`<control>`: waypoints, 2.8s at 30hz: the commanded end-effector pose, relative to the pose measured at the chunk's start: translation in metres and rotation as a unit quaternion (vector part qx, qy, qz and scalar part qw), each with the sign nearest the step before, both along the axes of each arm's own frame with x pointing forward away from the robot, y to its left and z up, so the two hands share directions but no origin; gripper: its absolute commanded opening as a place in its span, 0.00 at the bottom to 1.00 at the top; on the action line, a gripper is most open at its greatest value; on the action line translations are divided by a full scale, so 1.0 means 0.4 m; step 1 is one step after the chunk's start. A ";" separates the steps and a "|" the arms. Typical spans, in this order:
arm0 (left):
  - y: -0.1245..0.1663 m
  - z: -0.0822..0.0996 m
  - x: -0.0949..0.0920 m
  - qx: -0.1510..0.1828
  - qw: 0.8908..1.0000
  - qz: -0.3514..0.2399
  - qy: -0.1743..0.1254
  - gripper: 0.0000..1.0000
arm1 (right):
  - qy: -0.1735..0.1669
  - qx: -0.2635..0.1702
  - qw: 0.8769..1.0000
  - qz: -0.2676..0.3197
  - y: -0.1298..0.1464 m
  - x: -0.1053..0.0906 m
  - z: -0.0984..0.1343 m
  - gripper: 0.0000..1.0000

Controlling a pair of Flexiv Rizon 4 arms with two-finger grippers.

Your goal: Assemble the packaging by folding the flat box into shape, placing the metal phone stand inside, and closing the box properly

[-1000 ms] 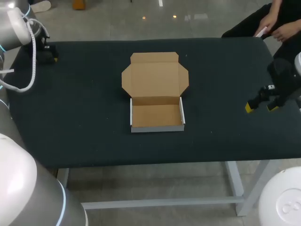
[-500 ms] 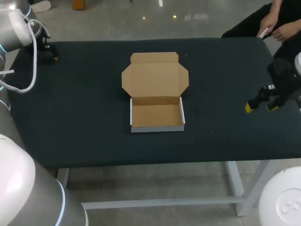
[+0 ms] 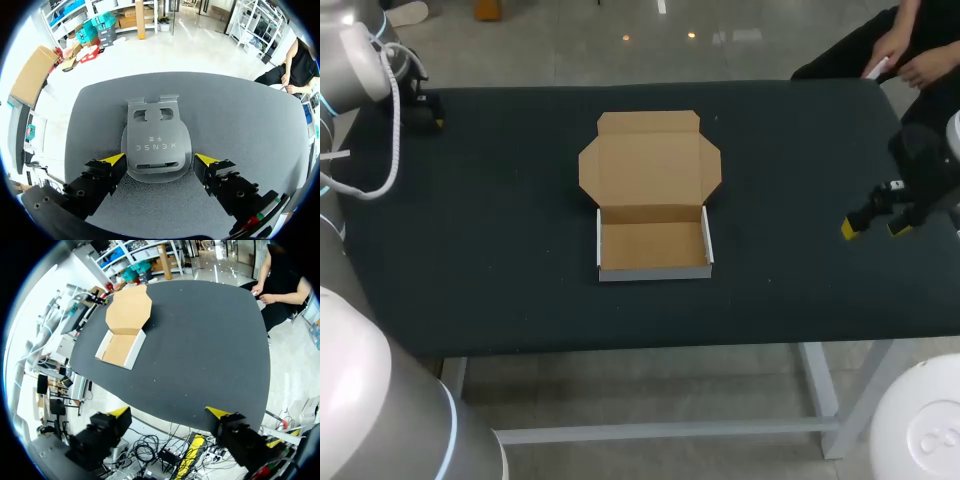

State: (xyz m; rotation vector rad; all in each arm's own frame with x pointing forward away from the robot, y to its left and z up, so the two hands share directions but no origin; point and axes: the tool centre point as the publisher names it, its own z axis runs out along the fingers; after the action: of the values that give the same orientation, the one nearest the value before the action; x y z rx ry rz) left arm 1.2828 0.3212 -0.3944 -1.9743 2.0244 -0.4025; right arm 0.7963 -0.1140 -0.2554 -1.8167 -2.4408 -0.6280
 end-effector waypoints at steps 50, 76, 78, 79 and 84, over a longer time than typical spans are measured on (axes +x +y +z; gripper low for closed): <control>0.013 -0.008 0.036 0.011 0.991 0.020 0.129 0.82 | 0.002 0.001 1.000 0.001 -0.002 -0.002 0.005 1.00; 0.017 -0.027 0.055 0.010 0.991 0.028 0.128 0.39 | 0.002 0.001 1.000 0.001 -0.002 -0.002 0.005 1.00; 0.017 -0.028 0.055 0.009 0.991 0.028 0.128 0.00 | 0.002 0.001 1.000 0.001 -0.002 -0.002 0.005 1.00; 0.017 -0.028 0.055 0.009 0.991 0.029 0.127 0.00 | 0.002 0.001 1.000 0.001 -0.002 -0.002 0.005 1.00; 0.018 -0.019 0.046 0.008 0.993 0.029 0.117 0.00 | 0.002 0.001 1.000 0.001 -0.002 -0.002 0.005 1.00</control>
State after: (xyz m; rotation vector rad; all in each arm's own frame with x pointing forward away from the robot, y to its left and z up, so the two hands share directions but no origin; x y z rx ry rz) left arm 1.2911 0.3249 -0.3976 -1.9951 1.9466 -0.3962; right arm 0.7963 -0.1140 -0.2554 -1.8167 -2.4408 -0.6279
